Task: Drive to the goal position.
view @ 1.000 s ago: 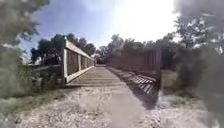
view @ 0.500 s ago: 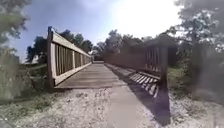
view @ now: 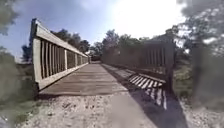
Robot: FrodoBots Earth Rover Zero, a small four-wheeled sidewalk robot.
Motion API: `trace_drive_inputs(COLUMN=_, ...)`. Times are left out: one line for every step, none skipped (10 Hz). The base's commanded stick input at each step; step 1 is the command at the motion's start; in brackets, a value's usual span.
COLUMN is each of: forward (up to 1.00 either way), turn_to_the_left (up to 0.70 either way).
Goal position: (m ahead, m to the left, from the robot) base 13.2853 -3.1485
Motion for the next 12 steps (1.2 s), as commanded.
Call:
trace_drive_inputs(forward=0.7, turn_to_the_left=0.17)
trace_drive_inputs(forward=0.7, turn_to_the_left=0.0)
trace_drive_inputs(forward=0.7, turn_to_the_left=0.0)
trace_drive_inputs(forward=0.7, turn_to_the_left=0.0)
trace_drive_inputs(forward=0.7, turn_to_the_left=0.0)
trace_drive_inputs(forward=0.7, turn_to_the_left=0.0)
trace_drive_inputs(forward=0.7, turn_to_the_left=0.0)
trace_drive_inputs(forward=0.7, turn_to_the_left=0.0)
trace_drive_inputs(forward=0.7, turn_to_the_left=0.0)
trace_drive_inputs(forward=0.7, turn_to_the_left=0.0)
trace_drive_inputs(forward=0.7, turn_to_the_left=0.0)
trace_drive_inputs(forward=0.7, turn_to_the_left=0.0)
